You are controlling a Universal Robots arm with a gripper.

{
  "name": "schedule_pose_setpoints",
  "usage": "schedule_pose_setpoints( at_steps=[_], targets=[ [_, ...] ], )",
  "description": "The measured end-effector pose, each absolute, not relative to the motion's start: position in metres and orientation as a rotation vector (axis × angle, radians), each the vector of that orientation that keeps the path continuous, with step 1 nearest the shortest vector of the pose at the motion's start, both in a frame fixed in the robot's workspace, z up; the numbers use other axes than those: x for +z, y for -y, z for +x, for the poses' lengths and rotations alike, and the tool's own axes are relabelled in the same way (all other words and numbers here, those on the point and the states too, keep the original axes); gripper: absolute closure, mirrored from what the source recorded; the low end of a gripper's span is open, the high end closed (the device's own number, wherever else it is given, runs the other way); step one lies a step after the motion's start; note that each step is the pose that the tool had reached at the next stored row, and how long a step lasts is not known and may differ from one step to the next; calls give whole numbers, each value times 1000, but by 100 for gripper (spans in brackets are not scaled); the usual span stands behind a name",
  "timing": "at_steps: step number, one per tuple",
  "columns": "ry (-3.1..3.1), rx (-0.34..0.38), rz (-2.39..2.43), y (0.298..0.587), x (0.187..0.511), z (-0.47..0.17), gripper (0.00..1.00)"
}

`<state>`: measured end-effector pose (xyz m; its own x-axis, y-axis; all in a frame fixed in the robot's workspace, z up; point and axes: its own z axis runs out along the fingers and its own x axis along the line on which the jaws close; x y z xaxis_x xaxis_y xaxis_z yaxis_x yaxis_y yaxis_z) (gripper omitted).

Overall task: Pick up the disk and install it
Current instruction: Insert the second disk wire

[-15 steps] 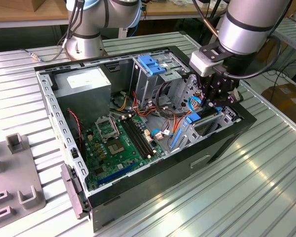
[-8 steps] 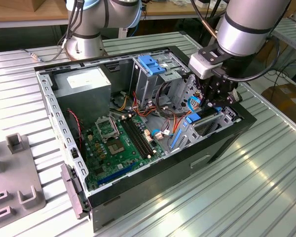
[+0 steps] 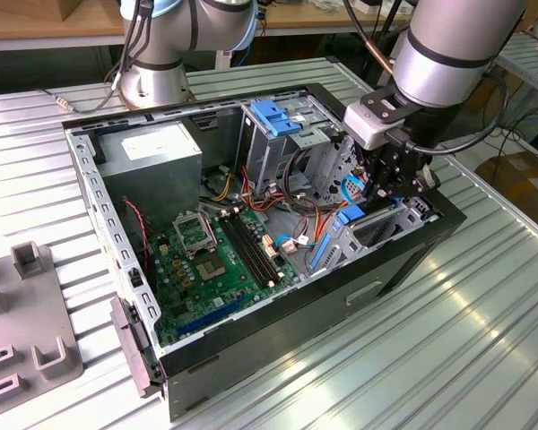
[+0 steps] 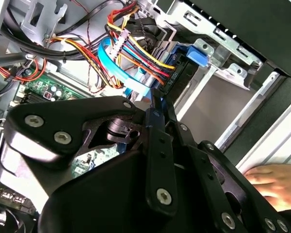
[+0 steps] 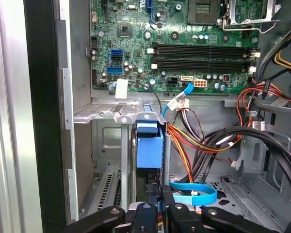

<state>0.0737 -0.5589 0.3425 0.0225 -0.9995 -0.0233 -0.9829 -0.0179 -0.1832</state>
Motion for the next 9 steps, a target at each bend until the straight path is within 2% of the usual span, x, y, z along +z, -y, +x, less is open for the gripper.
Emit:
schedule_pose_setpoints(
  at_steps=[9],
  targets=[
    [-2091, -167, -2134, 560, 337, 74, 83]
  ],
)
